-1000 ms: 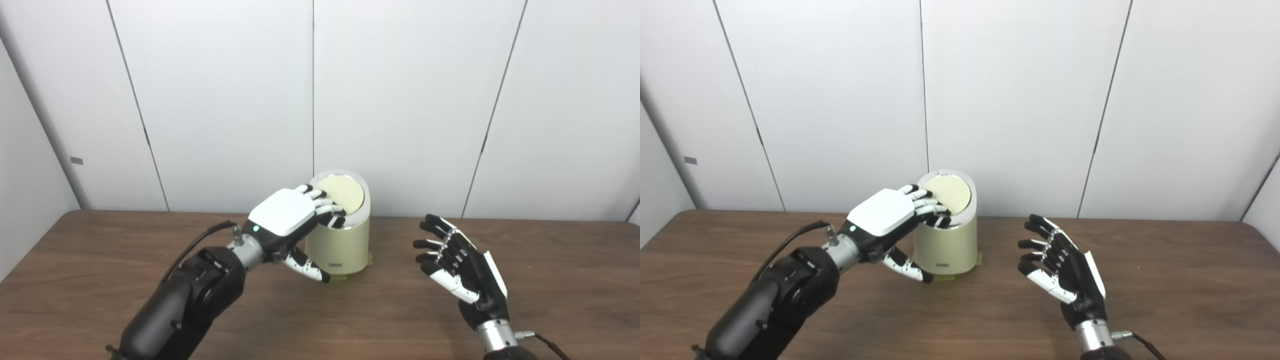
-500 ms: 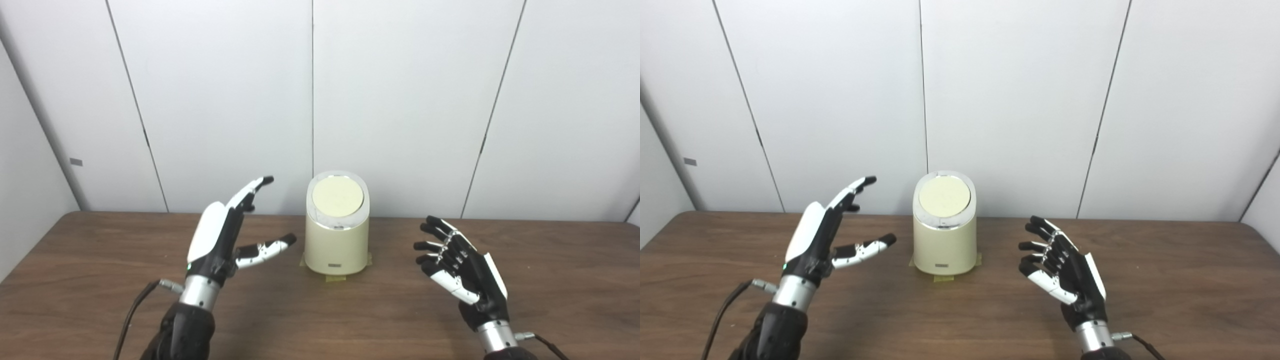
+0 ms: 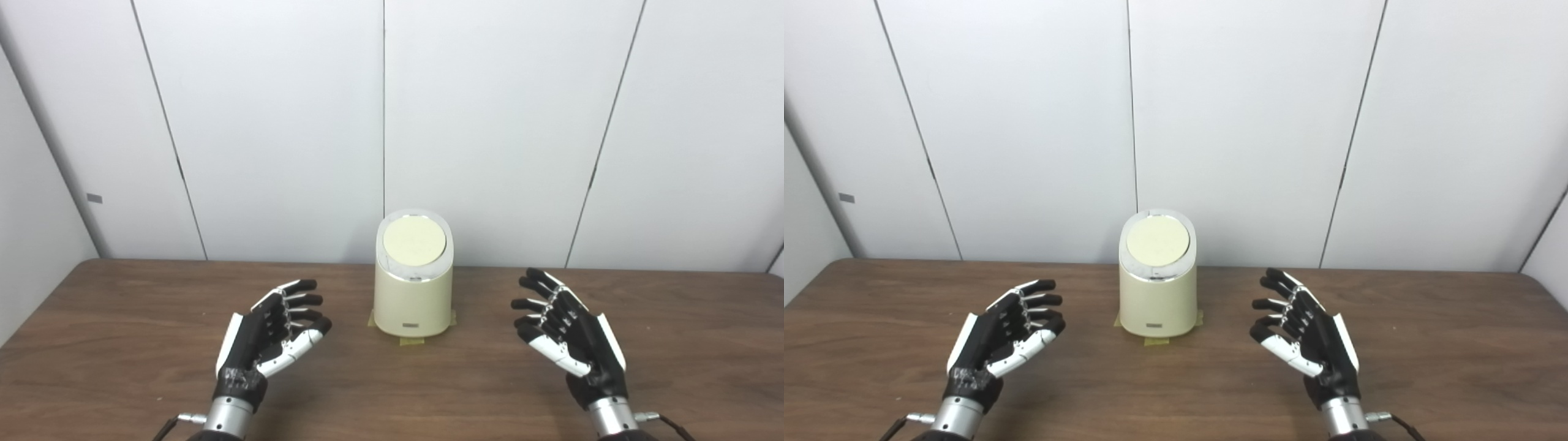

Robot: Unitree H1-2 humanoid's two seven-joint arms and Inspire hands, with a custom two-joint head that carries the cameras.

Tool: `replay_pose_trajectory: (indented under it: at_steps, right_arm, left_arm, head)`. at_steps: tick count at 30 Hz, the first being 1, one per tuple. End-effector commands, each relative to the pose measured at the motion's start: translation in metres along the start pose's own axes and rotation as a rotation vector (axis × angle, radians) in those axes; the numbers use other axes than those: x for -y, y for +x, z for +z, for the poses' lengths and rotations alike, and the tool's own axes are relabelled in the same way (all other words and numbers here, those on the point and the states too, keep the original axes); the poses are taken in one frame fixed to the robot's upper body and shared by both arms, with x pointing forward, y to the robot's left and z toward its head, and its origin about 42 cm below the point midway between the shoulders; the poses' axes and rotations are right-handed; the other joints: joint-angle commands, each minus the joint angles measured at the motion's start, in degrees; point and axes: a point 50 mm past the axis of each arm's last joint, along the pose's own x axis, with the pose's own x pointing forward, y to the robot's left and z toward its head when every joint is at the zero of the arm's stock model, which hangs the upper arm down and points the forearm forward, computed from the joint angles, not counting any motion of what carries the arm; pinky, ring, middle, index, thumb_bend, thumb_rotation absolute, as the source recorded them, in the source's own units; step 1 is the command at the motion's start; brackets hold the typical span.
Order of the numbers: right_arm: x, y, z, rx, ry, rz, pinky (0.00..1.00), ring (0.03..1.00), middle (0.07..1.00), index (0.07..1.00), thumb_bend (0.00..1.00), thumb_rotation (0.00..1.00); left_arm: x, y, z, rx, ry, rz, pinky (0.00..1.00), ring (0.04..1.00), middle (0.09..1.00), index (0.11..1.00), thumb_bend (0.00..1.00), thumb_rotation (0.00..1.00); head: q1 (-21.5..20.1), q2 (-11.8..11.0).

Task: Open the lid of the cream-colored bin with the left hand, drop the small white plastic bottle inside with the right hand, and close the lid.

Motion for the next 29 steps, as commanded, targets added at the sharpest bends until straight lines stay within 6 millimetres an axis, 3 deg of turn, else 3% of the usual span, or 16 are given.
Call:
replay_pose_trajectory:
  at_steps: [1, 29]
  right_arm:
    - [0.0002, 0.0133, 0.0156, 0.094, 0.015, -0.023, 0.53, 0.693, 0.809, 0.802, 0.85, 0.37]
    - [-0.0043, 0.0101, 0.0205, 0.074, -0.020, -0.033, 0.58, 0.699, 0.811, 0.805, 0.87, 0.36]
  left_arm:
    - [0.0006, 0.0123, 0.0145, 0.062, -0.038, -0.012, 0.51, 0.638, 0.695, 0.747, 0.70, 0.22]
    - [0.0002, 0.0134, 0.0217, 0.079, -0.023, -0.022, 0.53, 0.672, 0.709, 0.744, 0.70, 0.22]
  head:
    - [0.1, 0.0]
    - [-0.3, 0.0]
